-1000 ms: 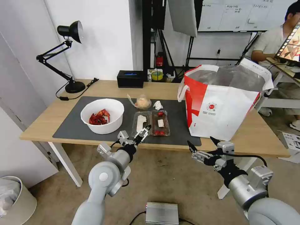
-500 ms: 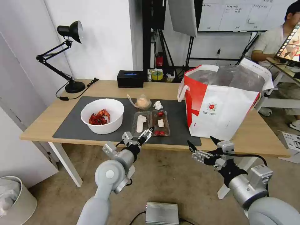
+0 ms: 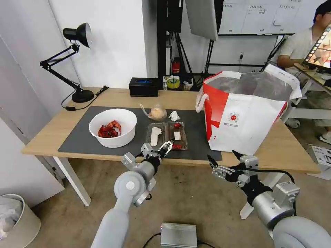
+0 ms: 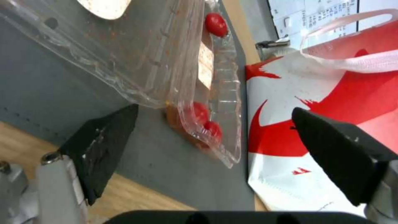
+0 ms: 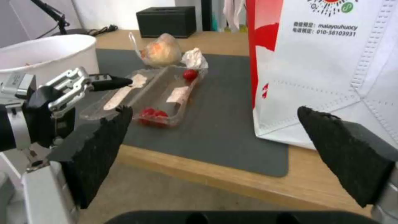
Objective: Pick up the trash from the table and place it into the takeout bag.
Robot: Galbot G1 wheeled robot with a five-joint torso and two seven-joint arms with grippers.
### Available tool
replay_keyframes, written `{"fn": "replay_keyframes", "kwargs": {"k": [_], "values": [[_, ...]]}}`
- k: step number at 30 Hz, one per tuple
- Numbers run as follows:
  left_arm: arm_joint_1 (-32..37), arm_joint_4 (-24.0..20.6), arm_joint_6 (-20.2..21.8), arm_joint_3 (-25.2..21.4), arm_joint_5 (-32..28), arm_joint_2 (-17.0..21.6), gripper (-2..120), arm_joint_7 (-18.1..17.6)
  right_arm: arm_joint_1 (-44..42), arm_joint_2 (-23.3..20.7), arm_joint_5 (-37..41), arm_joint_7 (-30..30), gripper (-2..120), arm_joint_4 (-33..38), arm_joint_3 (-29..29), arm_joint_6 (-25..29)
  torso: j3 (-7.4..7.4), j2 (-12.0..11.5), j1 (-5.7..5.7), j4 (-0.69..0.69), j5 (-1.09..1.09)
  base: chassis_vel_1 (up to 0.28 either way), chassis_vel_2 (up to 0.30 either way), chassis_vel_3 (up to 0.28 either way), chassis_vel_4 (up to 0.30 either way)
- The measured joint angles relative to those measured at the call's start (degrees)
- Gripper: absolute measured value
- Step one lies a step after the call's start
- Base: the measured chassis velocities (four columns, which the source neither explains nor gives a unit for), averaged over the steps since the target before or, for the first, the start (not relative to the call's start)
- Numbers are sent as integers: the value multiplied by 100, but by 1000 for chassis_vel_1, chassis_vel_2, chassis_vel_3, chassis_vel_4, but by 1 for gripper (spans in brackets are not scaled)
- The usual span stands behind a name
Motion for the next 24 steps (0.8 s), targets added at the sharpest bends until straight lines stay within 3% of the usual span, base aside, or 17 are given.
{"fn": "replay_keyframes", "kwargs": {"k": [24], "values": [[-88, 127, -208, -105, 60, -94, 100, -138, -14, 87, -54, -25, 100, -51, -70, 11, 0, 0, 0, -1, -1, 0, 0, 0, 0]]}}
